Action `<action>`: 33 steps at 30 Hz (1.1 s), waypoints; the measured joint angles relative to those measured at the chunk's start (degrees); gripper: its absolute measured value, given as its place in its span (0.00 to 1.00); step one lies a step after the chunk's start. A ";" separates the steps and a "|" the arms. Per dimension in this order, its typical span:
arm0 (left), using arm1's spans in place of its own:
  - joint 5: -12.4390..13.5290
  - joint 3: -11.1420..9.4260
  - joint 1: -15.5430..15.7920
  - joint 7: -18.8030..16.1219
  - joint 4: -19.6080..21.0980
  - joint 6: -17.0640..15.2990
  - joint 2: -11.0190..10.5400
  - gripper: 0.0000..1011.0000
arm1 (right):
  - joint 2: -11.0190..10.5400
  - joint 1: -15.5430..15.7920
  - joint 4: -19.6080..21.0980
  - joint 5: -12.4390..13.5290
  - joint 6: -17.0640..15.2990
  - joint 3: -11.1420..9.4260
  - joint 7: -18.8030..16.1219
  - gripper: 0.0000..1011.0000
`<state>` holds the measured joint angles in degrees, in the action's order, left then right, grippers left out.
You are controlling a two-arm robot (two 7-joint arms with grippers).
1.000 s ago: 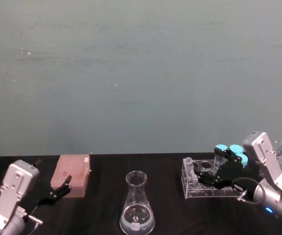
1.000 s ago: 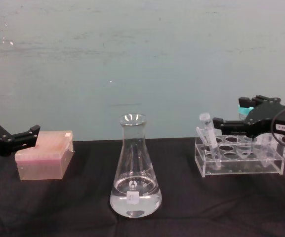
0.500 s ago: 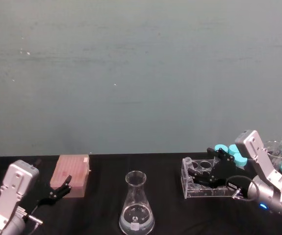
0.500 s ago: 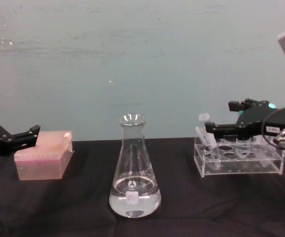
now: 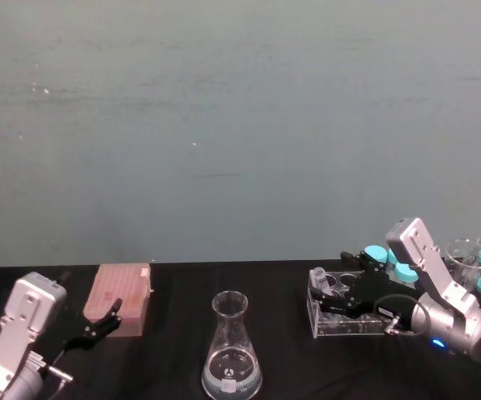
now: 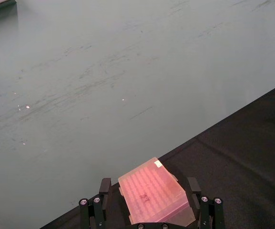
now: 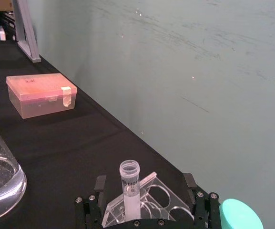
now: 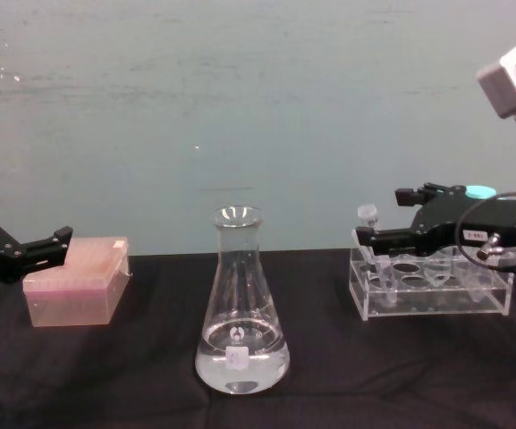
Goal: Pour the liquid from the test tube into the beaker using one hand.
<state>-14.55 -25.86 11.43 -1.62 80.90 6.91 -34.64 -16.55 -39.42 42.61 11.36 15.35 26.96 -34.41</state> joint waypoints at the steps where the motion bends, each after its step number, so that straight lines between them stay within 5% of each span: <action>1: 0.00 0.00 0.00 0.00 0.00 0.00 0.00 0.99 | 0.22 -0.37 -0.63 -0.11 0.26 0.00 -0.28 0.99; 16: 0.00 0.00 0.00 0.00 0.00 0.00 0.00 0.99 | 3.42 -4.87 -10.58 -1.90 3.93 -0.76 -3.68 0.99; 33: 0.00 0.00 0.00 0.00 0.00 0.00 0.00 0.99 | 3.95 -4.68 -10.61 -3.49 3.99 -1.43 -3.36 0.99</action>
<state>-14.55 -25.86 11.43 -1.62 80.90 6.91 -34.65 -12.60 -44.10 32.00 7.87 19.34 25.53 -37.76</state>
